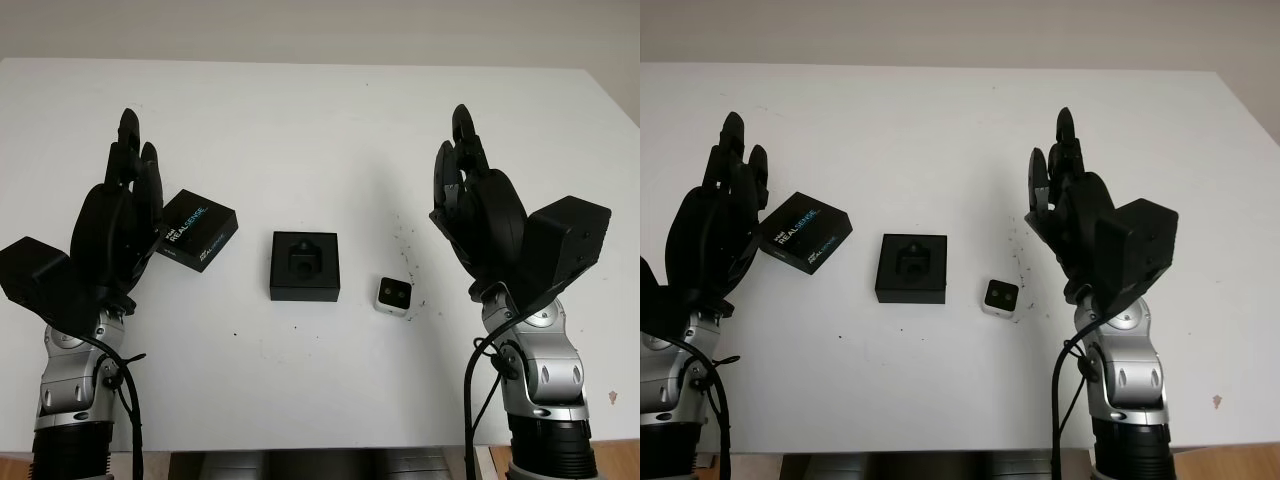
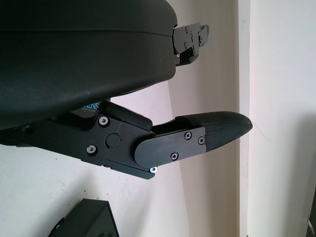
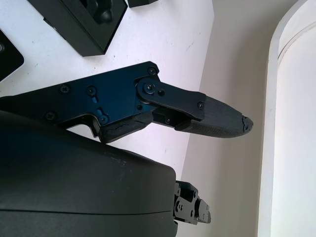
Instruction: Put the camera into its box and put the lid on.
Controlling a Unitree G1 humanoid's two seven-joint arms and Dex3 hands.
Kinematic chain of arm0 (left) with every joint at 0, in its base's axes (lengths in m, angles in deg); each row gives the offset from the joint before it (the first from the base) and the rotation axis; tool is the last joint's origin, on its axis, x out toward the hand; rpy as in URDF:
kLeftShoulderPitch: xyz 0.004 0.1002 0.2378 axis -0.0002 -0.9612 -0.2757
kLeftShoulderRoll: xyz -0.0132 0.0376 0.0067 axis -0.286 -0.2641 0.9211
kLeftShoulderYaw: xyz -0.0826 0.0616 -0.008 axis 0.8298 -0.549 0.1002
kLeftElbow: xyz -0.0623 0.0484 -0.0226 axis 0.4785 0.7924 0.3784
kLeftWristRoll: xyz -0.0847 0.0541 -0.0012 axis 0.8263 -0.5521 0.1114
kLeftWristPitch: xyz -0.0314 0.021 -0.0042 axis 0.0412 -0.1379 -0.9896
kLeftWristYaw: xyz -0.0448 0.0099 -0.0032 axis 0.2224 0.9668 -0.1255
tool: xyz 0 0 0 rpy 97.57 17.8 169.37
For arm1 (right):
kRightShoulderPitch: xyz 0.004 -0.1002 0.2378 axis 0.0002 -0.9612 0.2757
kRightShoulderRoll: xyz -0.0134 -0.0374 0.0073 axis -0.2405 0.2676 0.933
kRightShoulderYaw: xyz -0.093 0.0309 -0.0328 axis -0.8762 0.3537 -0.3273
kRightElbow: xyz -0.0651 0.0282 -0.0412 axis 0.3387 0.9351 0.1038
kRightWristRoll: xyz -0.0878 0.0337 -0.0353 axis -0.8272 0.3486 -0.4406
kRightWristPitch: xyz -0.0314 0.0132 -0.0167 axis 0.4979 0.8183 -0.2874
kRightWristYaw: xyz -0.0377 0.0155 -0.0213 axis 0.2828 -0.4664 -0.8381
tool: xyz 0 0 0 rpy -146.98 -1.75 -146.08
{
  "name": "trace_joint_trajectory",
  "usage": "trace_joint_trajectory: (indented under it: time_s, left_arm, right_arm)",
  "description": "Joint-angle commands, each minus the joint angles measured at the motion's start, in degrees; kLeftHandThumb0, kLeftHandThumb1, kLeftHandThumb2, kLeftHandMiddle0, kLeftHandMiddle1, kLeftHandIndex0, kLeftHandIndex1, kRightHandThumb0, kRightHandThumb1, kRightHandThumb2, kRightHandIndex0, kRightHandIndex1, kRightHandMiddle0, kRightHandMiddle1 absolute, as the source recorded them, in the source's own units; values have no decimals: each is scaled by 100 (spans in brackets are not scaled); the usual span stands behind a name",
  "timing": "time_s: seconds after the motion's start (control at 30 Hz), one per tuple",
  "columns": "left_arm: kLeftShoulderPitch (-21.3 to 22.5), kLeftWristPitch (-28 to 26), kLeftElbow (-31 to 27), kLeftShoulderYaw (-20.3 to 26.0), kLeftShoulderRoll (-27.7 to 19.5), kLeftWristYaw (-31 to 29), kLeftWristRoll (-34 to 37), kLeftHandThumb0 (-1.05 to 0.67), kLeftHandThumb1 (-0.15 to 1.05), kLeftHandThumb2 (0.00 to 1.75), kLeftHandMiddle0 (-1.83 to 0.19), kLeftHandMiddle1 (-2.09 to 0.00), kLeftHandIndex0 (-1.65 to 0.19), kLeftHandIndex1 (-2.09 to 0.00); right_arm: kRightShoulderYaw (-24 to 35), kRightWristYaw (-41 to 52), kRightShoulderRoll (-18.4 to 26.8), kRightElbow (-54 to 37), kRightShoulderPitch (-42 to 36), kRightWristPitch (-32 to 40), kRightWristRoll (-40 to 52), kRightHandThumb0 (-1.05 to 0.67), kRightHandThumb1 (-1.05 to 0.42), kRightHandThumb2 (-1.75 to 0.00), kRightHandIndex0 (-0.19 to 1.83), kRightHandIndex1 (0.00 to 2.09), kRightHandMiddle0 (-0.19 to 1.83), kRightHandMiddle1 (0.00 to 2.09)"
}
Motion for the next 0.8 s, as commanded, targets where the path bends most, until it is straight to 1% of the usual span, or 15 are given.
trace_joint_trajectory:
  time_s: [0.0, 0.17, 0.27, 0.33, 0.37, 0.4, 0.47, 0.53, 0.57, 0.63, 0.77]
  left_arm:
    - [-56, -27, -173, 6, 41, 14, 52, -73, 105, 65, 19, 0, 19, 0]
    - [-113, -161, -342, -26, 133, 127, 61, -72, 105, 63, 19, -1, 19, 0]
    - [-146, -198, -390, -37, 155, 144, 45, -72, 105, 63, 19, 0, 19, 0]
    - [-193, -183, -406, -29, 155, 126, 56, -72, 105, 63, 19, -1, 19, 0]
    - [-227, -158, -414, -21, 151, 105, 64, -72, 105, 63, 19, -1, 19, 0]
    - [-264, -133, -429, -12, 150, 94, 64, -72, 105, 63, 19, -1, 19, 0]
    - [-293, -105, -429, 4, 141, 73, 69, -73, 105, 62, 19, 0, 19, 0]
    - [-312, -102, -442, 12, 135, 57, 80, -73, 105, 63, 19, 0, 19, 0]
    - [-320, -103, -453, 14, 140, 53, 92, -73, 105, 63, 19, 0, 19, 0]
    - [-317, -93, -462, -5, 144, 45, 89, -72, 105, 63, 19, 0, 19, 0]
    - [-317, -130, -495, -40, 178, 24, 122, -72, 105, 64, 19, 0, 19, 0]
  right_arm:
    - [21, -18, -27, -51, 15, -30, 39, -70, -105, -69, -19, 0, -19, 0]
    - [-35, 54, 11, 10, 32, -97, 0, -71, -105, -67, -19, 0, -19, 0]
    - [-74, 153, 70, 79, 36, -165, -54, -71, -105, -69, -19, 0, -19, 0]
    - [-48, 196, 70, 78, 9, -174, -33, -71, -105, -66, -19, 0, -19, 0]
    - [-32, 153, 56, 40, -11, -138, -54, -71, -105, -63, -19, 0, -19, 0]
    - [-33, 81, 52, -54, -49, -79, -115, -74, -105, -51, -19, 0, -18, 2]
    - [-28, 9, 66, -211, -143, -167, -194, -71, -105, -34, -18, 2, -14, 4]
    - [-10, 136, 265, -381, -274, -314, -275, -64, -103, -16, -14, 5, -10, 6]
    - [24, 243, 400, -464, -336, -366, -299, -61, -102, -11, -11, 6, -8, 7]
    - [73, 416, 703, -692, -454, -341, -430, -55, -94, -5, -2, 11, 0, 10]
    - [122, 844, 1444, -990, -577, -292, -801, -48, -84, -2, 12, 16, 13, 14]
